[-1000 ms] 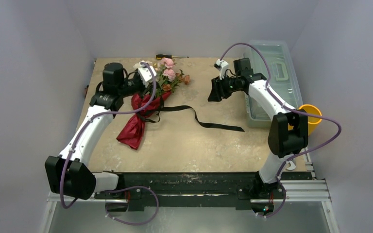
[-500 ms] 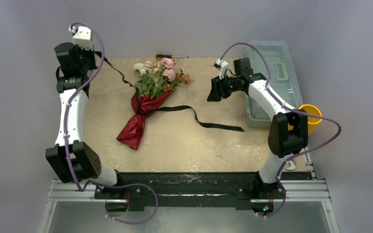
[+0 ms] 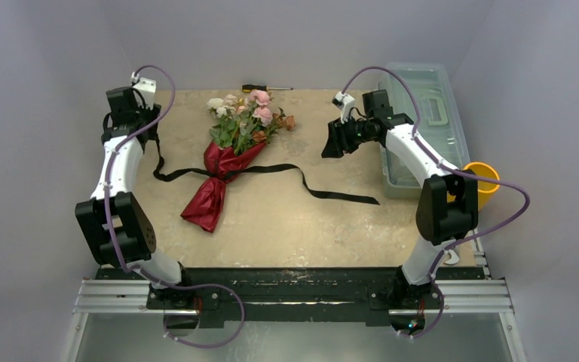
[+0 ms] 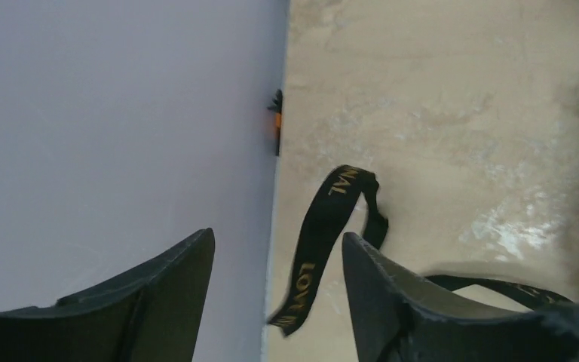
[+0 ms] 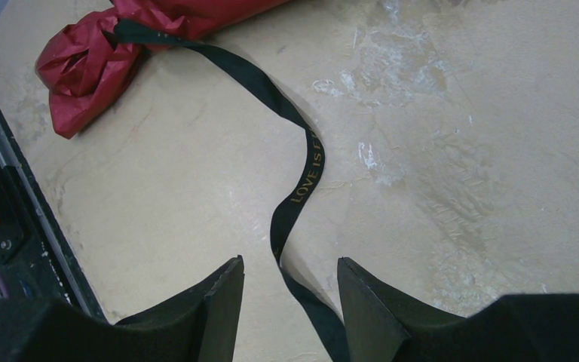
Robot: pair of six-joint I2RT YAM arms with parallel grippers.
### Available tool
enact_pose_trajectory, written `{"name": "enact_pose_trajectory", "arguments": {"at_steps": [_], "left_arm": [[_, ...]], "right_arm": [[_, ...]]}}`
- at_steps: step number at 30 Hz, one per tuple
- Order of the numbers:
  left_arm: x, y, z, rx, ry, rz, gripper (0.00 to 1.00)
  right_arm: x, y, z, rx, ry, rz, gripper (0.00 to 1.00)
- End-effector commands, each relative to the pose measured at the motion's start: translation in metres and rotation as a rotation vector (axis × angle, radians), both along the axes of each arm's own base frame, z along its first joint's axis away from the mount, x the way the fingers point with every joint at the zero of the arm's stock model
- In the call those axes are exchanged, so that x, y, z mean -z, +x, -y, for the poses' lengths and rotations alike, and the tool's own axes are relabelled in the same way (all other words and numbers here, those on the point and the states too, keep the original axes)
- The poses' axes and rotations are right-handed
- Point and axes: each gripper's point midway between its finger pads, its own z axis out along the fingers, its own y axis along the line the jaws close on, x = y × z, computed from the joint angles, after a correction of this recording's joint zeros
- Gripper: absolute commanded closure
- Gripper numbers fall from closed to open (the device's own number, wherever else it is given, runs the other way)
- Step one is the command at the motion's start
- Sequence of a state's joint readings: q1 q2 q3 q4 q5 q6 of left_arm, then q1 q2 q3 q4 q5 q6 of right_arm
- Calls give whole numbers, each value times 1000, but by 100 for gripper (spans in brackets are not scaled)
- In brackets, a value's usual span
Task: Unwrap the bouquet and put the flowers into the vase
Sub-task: Untie the ribbon from the wrapping paper.
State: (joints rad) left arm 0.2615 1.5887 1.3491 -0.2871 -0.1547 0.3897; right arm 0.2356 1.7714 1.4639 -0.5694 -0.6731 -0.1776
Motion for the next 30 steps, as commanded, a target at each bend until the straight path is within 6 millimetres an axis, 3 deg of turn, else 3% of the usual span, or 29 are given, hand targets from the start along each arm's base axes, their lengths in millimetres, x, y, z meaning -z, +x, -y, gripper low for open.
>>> {"name": "enact_pose_trajectory", "arguments": {"at_steps": [1,5,8,12,16,23,30], "left_arm": [[20,-9,26,187,-44,-115,26],[39,-39,89,574,-134,-237,14],[70,-87,128,830,-189,-415,11],[110,-138,155,1026,-235,-586,19],[139,-172,181,1150,-233,-676,33],[158,-181,224,1225,-269,-641,51],[157,-161,293,1283,-279,-480,55]], "right_arm": [[-14,-8,-4,-28,22,26,47],[-14,-12,-4,-32,26,19,46],[-12,-15,-4,-32,32,8,46],[-11,-16,-5,-29,42,-2,46],[-12,-18,-4,-26,39,-8,46],[-10,-27,-3,-28,39,-20,47],[-4,-33,-3,-23,48,-53,48]]}}
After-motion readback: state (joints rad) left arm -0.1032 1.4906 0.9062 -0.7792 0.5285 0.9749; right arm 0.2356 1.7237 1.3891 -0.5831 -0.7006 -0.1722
